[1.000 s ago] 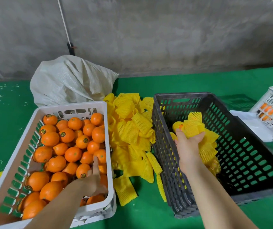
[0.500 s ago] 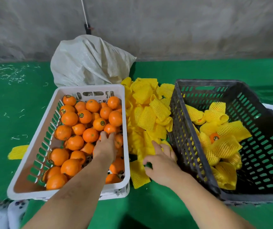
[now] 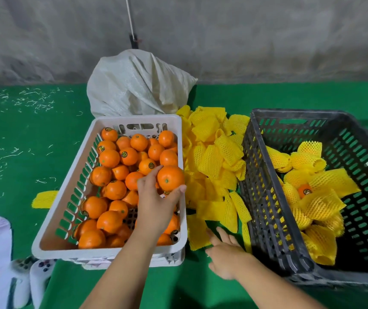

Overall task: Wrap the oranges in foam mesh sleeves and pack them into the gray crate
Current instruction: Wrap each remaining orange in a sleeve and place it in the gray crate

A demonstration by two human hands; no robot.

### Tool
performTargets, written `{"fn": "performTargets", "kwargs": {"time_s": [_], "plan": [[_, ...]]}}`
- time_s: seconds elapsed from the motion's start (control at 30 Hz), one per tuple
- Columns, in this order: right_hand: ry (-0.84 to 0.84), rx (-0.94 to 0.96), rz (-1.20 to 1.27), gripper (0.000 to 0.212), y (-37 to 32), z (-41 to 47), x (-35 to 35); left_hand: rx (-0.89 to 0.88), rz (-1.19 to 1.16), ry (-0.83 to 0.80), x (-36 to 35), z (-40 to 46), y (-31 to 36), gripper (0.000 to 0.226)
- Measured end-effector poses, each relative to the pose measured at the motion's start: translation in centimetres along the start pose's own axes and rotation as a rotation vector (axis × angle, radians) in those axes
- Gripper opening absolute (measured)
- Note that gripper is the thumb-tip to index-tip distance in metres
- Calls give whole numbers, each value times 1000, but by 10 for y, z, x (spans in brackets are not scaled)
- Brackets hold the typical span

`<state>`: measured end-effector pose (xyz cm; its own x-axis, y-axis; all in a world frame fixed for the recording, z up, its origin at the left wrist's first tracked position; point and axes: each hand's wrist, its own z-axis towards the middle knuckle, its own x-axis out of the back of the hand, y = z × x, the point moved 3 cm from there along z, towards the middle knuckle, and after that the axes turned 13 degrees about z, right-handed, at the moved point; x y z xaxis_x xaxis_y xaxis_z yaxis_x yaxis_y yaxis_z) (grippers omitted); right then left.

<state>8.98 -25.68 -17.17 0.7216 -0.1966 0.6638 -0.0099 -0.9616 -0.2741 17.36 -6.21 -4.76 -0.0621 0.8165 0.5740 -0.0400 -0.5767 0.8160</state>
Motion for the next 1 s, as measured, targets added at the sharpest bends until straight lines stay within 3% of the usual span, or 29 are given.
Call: {"fn": "performTargets", "kwargs": {"time_s": [0.1, 0.17, 0.3, 0.4, 0.47, 0.67, 0.8, 0.9, 1.0], "plan": [[94, -5, 62, 63, 1, 0, -3, 0, -96, -42, -9, -20, 16, 84], [268, 2, 253, 65, -1, -8, 5, -19, -129, -32, -13, -36, 22, 81], [845, 170, 980, 9, 0, -50, 42, -52, -210, 20, -21, -60, 33, 69], [1063, 228, 1410, 13, 1, -87, 72, 45, -399, -52, -33, -74, 46, 74], [1071, 318, 1574, 24, -5, -107, 89, 136, -540, -134, -42, -82, 56, 84], [717, 488, 1908, 27, -10, -141, 103, 193, -875, -393, -49, -87, 86, 102], [709, 532, 1847, 35, -3, -154, 108, 220, -970, -499, -51, -96, 102, 114], [943, 459, 1363, 25, 6, -163, 111, 219, -1040, -548, -52, -106, 105, 109], [1084, 473, 1108, 13, 8, -167, 111, 200, -1060, -557, -49, -114, 104, 93]]}}
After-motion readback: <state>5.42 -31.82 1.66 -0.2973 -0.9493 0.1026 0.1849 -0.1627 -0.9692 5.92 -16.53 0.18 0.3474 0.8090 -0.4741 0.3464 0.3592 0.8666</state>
